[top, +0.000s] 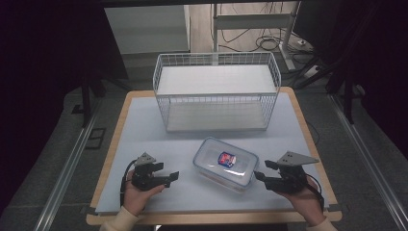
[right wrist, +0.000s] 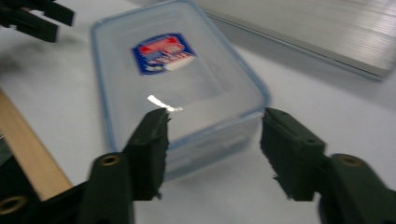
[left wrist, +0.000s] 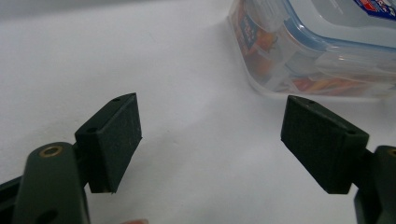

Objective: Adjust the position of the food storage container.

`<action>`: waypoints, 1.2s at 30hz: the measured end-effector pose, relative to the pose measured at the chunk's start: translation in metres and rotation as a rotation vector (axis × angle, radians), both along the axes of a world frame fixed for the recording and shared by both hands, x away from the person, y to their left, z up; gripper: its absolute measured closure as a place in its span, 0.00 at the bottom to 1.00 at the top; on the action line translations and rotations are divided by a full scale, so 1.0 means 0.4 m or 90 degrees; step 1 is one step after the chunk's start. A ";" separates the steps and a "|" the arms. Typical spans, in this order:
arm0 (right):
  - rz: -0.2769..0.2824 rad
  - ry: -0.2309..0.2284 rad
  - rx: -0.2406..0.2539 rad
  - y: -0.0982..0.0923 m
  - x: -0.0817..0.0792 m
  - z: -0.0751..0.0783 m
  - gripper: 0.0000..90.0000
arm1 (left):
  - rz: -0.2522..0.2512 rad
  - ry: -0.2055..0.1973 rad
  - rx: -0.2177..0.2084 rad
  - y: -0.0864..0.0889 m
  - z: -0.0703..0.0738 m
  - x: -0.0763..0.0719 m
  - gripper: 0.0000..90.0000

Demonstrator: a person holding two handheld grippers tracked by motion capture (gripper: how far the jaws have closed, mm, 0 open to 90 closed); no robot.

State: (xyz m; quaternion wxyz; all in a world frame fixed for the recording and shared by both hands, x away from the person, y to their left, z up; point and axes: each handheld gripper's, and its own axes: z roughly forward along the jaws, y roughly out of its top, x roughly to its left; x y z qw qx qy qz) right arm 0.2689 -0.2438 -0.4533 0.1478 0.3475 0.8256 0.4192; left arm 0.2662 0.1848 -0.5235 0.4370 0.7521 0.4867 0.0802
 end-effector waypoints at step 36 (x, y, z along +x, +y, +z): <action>0.199 0.061 -0.101 0.164 -0.051 -0.086 1.00 | -0.001 0.009 -0.002 0.001 -0.008 0.001 0.22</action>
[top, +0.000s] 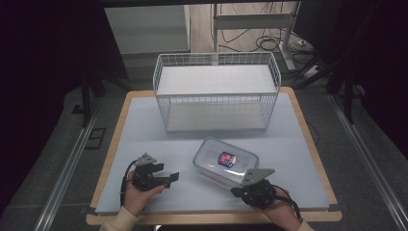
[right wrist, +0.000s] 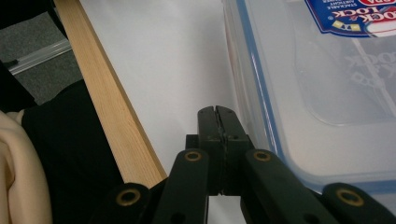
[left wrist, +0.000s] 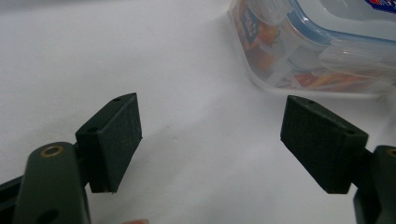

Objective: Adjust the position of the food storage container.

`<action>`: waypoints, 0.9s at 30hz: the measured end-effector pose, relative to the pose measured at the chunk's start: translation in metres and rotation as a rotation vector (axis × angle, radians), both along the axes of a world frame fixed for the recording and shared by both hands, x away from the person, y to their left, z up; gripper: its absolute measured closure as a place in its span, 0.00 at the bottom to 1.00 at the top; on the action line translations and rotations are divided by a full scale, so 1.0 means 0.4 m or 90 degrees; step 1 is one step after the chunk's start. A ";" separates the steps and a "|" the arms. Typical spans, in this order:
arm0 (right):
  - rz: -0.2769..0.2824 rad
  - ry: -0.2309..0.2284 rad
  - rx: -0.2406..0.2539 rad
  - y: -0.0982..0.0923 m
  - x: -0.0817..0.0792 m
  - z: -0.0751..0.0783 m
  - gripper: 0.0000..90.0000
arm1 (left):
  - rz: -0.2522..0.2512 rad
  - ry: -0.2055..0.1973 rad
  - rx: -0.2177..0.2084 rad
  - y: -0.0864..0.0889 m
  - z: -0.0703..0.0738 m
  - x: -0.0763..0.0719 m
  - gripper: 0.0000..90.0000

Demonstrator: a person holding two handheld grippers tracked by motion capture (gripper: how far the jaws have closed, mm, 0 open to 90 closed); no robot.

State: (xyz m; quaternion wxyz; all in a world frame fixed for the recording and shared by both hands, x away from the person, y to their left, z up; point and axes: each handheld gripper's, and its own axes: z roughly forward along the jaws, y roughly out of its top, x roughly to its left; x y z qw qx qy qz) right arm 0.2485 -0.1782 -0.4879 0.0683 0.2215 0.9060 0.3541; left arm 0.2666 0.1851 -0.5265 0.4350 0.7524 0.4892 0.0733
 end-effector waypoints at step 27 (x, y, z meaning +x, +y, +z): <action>-0.068 -0.027 -0.005 -0.098 0.037 0.018 1.00 | -0.003 0.003 0.001 0.000 -0.002 0.001 0.23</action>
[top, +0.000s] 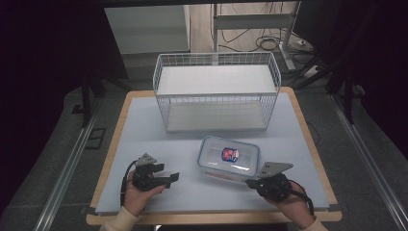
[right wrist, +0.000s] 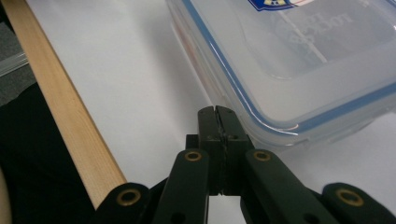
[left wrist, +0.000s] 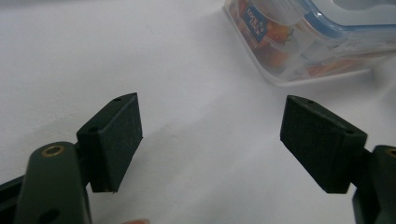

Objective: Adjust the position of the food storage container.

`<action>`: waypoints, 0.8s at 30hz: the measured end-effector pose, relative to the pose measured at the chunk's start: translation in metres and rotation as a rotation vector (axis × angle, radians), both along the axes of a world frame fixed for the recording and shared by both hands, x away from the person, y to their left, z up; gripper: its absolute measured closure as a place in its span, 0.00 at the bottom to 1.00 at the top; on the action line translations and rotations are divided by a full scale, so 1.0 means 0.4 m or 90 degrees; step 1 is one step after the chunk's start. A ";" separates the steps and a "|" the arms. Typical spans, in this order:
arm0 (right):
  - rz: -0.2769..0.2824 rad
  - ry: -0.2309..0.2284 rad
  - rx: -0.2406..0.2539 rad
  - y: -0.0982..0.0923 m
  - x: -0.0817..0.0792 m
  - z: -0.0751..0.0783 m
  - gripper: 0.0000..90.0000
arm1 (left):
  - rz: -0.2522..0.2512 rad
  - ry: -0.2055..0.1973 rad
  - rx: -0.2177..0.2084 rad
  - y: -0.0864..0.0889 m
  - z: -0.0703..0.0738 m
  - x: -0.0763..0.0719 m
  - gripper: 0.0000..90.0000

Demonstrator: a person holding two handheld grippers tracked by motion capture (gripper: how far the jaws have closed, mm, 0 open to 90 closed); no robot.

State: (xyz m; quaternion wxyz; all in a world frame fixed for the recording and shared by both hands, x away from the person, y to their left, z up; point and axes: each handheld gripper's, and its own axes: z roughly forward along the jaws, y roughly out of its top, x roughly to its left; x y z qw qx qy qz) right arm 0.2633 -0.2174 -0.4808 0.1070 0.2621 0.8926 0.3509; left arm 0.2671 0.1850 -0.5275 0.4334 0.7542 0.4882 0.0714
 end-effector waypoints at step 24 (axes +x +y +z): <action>-0.081 -0.024 -0.005 -0.053 0.066 -0.011 1.00 | 0.007 0.003 -0.013 -0.002 0.001 0.001 0.22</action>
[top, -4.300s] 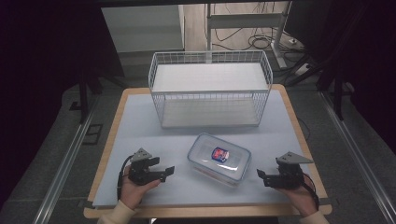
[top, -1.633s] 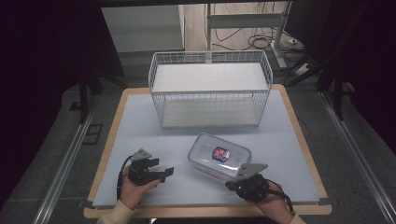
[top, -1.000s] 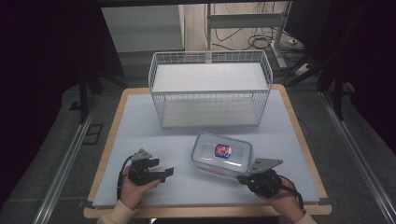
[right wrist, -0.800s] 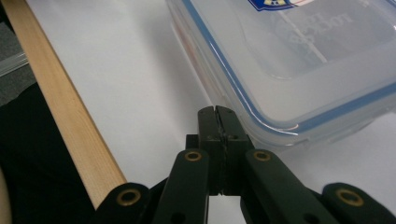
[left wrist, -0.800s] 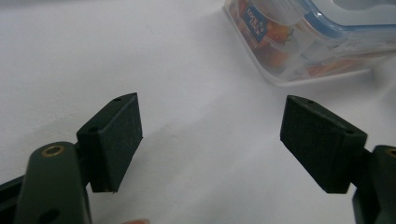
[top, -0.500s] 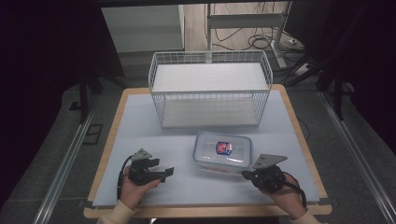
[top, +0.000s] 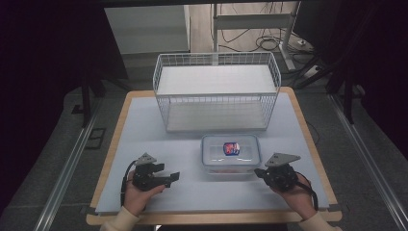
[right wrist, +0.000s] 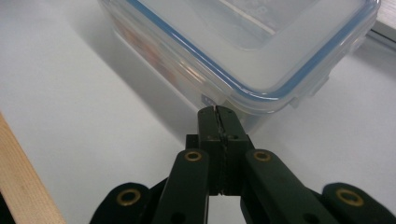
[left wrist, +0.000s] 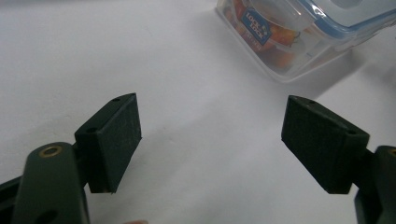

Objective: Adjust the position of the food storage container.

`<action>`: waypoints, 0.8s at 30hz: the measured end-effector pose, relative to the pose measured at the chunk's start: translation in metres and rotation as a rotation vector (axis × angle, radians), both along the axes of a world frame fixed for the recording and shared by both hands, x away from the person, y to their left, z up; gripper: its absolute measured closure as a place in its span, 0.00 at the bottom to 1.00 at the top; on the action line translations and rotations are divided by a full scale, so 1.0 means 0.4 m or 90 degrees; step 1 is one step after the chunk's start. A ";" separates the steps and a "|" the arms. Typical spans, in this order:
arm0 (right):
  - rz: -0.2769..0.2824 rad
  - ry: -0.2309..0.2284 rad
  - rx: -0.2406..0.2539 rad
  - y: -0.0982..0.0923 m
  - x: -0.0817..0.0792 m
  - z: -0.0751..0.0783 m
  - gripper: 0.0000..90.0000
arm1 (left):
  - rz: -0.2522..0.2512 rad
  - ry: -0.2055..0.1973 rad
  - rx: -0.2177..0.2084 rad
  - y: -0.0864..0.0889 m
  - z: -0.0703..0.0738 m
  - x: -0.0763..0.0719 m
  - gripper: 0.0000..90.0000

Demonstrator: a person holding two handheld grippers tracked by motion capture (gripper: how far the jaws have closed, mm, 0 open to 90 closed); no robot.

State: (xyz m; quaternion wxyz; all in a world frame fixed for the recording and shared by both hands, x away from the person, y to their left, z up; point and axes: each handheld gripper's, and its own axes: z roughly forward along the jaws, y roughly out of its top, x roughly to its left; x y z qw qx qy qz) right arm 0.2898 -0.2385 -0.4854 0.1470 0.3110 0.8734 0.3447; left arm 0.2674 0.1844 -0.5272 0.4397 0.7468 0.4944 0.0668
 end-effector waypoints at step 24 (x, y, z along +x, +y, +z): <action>-0.124 0.035 0.111 -0.155 0.054 0.000 0.99 | 0.022 0.002 -0.027 0.002 0.020 0.009 0.21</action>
